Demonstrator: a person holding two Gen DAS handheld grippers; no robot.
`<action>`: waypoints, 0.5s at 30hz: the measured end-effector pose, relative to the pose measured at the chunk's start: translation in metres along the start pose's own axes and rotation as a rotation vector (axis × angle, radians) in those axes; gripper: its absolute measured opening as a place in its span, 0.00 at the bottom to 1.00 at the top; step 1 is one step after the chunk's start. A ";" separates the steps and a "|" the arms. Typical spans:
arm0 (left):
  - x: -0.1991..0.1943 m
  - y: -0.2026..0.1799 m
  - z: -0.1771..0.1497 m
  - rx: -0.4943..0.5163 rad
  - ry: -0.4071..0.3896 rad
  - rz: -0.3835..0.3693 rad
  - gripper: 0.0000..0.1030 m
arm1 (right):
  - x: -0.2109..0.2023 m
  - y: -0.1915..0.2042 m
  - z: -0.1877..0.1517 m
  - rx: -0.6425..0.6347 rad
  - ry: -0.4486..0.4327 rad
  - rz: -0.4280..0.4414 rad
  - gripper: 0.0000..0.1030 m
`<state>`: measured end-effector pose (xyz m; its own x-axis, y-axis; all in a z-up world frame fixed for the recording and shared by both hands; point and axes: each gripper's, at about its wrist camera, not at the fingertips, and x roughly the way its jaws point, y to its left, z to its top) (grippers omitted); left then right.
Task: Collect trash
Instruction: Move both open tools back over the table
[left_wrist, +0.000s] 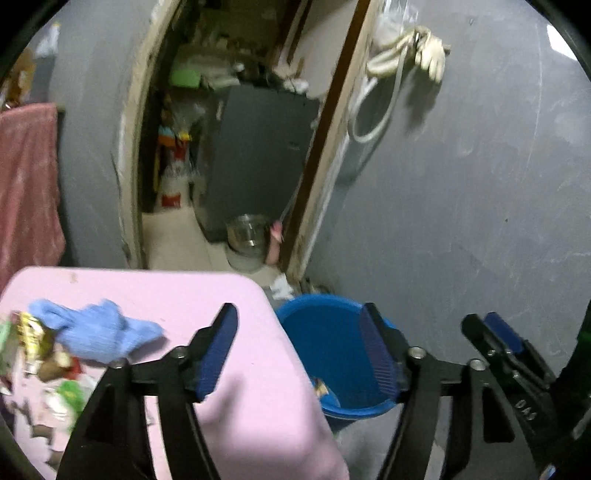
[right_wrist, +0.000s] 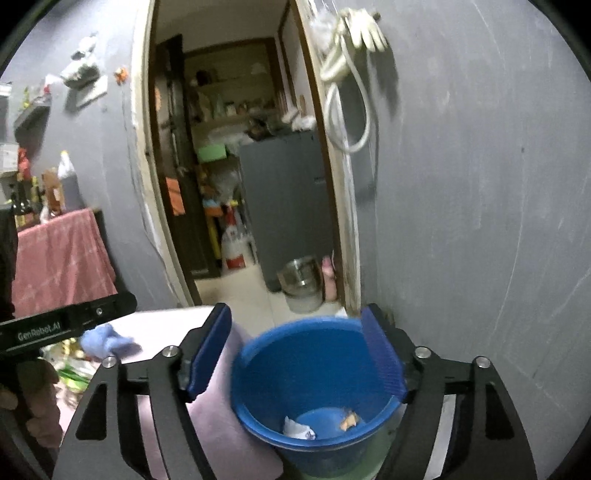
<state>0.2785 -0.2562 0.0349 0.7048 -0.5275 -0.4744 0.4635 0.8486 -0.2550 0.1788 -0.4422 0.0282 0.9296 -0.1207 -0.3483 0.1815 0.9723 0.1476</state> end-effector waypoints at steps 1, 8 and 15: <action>-0.011 0.003 0.002 0.001 -0.024 0.006 0.68 | -0.006 0.004 0.004 -0.002 -0.012 0.001 0.77; -0.085 0.025 0.007 0.008 -0.159 0.078 0.89 | -0.056 0.036 0.022 -0.012 -0.122 0.034 1.00; -0.154 0.048 -0.011 0.005 -0.228 0.155 0.93 | -0.090 0.075 0.018 -0.039 -0.191 0.109 1.00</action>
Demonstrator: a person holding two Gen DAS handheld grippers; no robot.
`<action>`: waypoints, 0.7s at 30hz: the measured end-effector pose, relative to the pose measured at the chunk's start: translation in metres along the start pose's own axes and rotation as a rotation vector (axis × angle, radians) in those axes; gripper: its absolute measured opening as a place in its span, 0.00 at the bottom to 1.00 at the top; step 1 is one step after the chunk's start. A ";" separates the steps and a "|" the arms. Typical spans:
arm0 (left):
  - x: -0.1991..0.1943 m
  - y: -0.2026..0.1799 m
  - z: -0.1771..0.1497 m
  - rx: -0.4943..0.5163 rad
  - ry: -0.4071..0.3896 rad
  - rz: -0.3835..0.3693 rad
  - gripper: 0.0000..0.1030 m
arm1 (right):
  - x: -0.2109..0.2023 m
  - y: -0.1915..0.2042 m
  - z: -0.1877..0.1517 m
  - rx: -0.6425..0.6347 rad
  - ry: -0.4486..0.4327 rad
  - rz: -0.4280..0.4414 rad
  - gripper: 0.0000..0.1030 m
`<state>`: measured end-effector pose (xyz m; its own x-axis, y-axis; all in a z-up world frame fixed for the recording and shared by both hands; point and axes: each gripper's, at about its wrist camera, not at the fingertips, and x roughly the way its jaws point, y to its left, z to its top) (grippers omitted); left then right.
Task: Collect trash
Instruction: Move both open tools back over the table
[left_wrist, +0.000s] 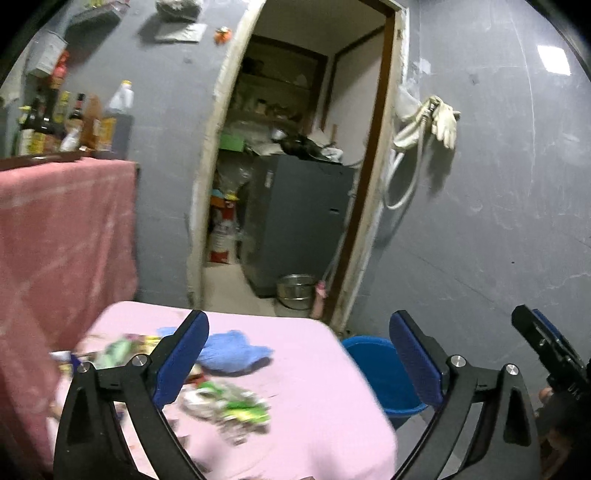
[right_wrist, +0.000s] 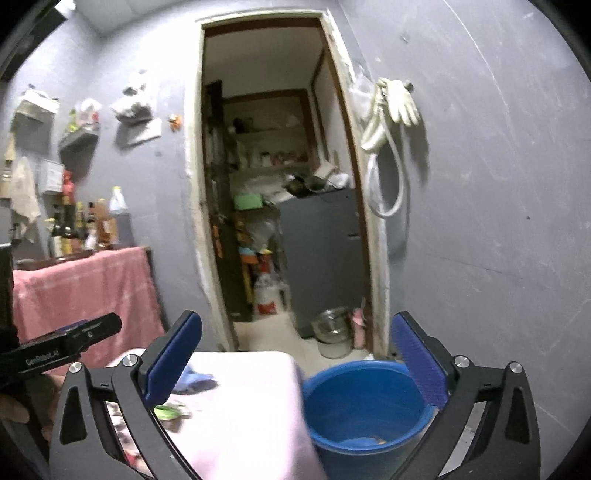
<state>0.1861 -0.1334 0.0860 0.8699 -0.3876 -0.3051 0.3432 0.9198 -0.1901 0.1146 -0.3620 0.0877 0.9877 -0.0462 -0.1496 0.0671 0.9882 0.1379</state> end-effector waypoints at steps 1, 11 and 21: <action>-0.009 0.006 -0.002 0.000 -0.003 0.015 0.93 | -0.002 0.006 -0.001 -0.002 -0.004 0.013 1.00; -0.062 0.056 -0.057 -0.060 0.098 0.120 0.93 | -0.009 0.065 -0.038 -0.049 0.060 0.139 1.00; -0.066 0.073 -0.116 -0.128 0.289 0.088 0.93 | 0.006 0.089 -0.083 -0.103 0.203 0.194 1.00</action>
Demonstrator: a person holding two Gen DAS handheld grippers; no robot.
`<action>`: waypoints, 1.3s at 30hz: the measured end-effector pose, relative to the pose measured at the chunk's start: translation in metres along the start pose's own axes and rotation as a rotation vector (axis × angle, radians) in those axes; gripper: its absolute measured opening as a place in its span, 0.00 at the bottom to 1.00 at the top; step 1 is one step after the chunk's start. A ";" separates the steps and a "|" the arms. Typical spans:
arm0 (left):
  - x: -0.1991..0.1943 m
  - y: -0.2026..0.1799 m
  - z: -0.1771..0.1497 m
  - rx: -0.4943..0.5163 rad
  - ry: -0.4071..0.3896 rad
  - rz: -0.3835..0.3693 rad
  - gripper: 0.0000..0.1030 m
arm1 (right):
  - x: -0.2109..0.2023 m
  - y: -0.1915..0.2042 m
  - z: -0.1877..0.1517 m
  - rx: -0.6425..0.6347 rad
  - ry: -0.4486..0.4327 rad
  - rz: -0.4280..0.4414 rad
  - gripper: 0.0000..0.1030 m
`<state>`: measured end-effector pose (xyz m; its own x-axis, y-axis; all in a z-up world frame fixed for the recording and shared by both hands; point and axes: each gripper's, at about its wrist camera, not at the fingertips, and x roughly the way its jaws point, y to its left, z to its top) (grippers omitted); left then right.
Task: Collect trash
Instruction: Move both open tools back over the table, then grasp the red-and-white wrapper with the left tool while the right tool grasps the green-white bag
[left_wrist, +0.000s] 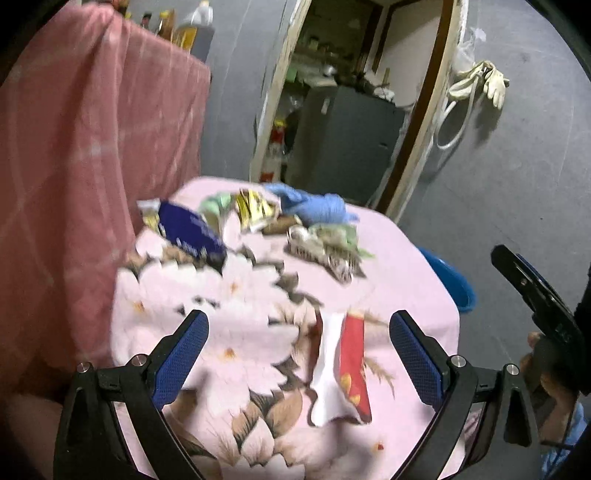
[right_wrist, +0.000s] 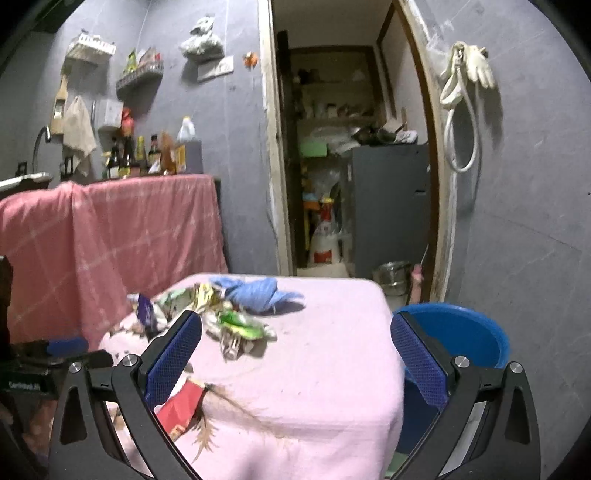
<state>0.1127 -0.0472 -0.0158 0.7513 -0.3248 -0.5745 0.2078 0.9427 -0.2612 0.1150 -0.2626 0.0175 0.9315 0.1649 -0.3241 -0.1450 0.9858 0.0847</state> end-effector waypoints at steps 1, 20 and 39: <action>0.003 0.000 -0.002 -0.004 0.017 -0.009 0.93 | 0.003 0.001 -0.003 -0.001 0.011 0.005 1.00; 0.049 0.000 -0.013 -0.058 0.235 -0.127 0.15 | 0.048 0.001 -0.036 0.007 0.186 0.083 1.00; 0.052 0.029 0.023 -0.123 0.119 -0.070 0.01 | 0.113 0.017 -0.025 0.007 0.311 0.155 0.96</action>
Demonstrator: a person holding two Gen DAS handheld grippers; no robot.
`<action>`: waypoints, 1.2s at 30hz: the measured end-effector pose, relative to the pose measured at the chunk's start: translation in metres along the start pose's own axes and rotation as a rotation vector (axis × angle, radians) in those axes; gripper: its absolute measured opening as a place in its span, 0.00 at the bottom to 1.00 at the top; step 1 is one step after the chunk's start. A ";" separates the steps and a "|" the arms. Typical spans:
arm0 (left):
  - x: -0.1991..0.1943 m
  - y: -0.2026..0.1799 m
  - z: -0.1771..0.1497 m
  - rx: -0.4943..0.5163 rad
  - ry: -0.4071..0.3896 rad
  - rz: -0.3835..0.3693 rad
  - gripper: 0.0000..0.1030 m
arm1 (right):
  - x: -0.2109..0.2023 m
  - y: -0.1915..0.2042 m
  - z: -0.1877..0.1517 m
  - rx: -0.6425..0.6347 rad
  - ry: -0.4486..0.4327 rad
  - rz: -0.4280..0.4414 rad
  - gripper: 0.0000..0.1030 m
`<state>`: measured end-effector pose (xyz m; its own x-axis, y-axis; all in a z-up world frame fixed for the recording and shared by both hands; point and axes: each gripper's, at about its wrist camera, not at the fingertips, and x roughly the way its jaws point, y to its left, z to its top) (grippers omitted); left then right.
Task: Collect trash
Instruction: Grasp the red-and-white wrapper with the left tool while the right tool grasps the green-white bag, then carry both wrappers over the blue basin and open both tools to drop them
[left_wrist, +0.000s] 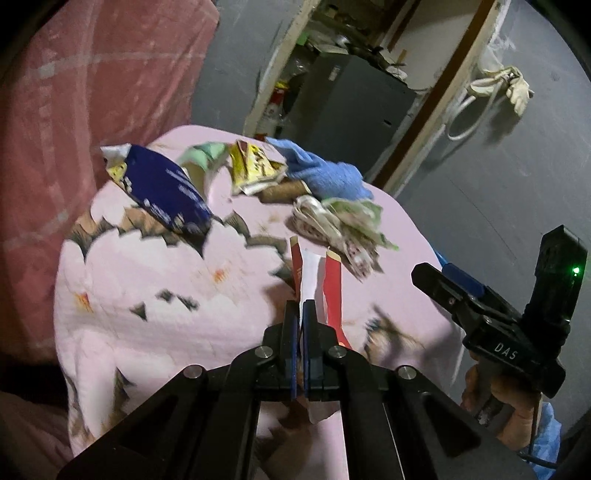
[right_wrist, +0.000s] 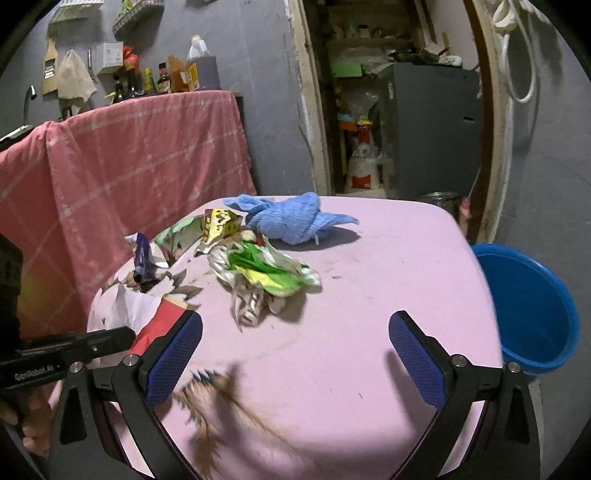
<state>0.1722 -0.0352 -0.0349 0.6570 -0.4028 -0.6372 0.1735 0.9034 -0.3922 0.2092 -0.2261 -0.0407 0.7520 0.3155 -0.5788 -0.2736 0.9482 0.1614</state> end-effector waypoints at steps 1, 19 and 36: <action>0.001 0.002 0.002 -0.001 -0.005 0.003 0.01 | 0.004 0.002 0.004 -0.007 0.005 -0.001 0.95; 0.014 0.025 0.031 -0.062 -0.046 0.066 0.01 | 0.079 0.022 0.040 -0.053 0.146 0.070 0.49; 0.003 -0.006 0.037 0.001 -0.115 0.031 0.01 | 0.034 -0.019 0.028 0.071 0.027 0.077 0.07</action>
<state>0.1999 -0.0365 -0.0102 0.7415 -0.3557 -0.5689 0.1527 0.9151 -0.3731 0.2568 -0.2329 -0.0407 0.7135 0.3874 -0.5838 -0.2859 0.9217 0.2623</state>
